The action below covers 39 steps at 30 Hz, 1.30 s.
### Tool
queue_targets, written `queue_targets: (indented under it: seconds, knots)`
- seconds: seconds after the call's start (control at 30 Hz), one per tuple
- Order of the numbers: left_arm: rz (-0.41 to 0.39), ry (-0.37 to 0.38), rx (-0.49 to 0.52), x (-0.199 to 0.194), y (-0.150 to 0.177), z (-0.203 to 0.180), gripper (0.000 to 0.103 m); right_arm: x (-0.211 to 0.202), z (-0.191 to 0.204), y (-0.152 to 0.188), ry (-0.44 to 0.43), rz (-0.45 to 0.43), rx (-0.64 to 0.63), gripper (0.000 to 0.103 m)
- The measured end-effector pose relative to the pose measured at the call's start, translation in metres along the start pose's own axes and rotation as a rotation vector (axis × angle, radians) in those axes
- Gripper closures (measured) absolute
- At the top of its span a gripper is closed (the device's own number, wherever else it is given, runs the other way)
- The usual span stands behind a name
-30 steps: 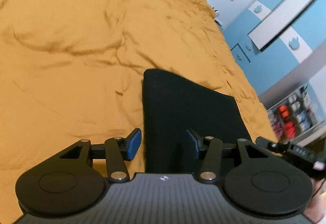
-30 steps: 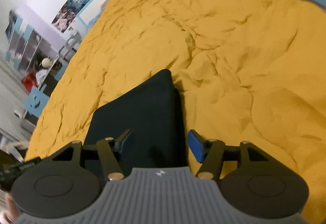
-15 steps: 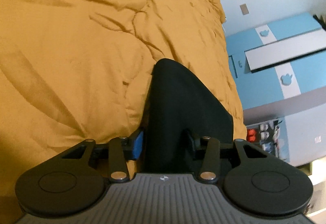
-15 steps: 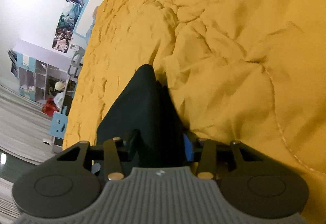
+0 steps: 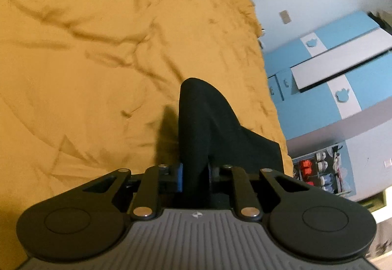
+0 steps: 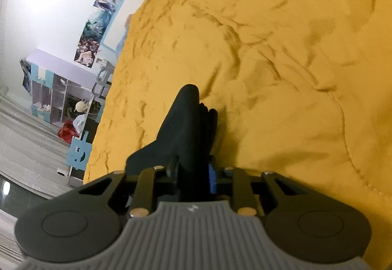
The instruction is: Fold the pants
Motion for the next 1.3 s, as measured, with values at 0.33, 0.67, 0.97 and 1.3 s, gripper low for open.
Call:
queue_targets:
  seconds: [0.33,0.67,0.97,1.3]
  knots:
    - [-0.055,-0.004,0.146,-0.077,0.007,-0.065,0.084,-0.062,0.049,0.026,-0.09,-0.018,-0.054,0.087]
    - [-0.138,-0.011,0.203,-0.17,0.027,-0.085,0.084,-0.106,0.096,0.091,-0.212,0.022,-0.103,0.087]
    - [-0.155,-0.032,0.178,-0.19,0.032,-0.054,0.084,-0.101,0.113,0.136,-0.196,0.064,-0.126,0.087]
    - [-0.101,-0.059,0.092,-0.16,0.019,0.012,0.084,-0.051,0.095,0.144,-0.095,0.121,-0.092,0.087]
Point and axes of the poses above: each gripper's, at about its wrist camera, not at the fingertips, and x roughly the way its jaws point, z to its left, y to its underside, the point moved 3 cm from there along x, roughly the way its jaws point, and after that the axes turned 14 degrees about y, right-handed, at the moved point
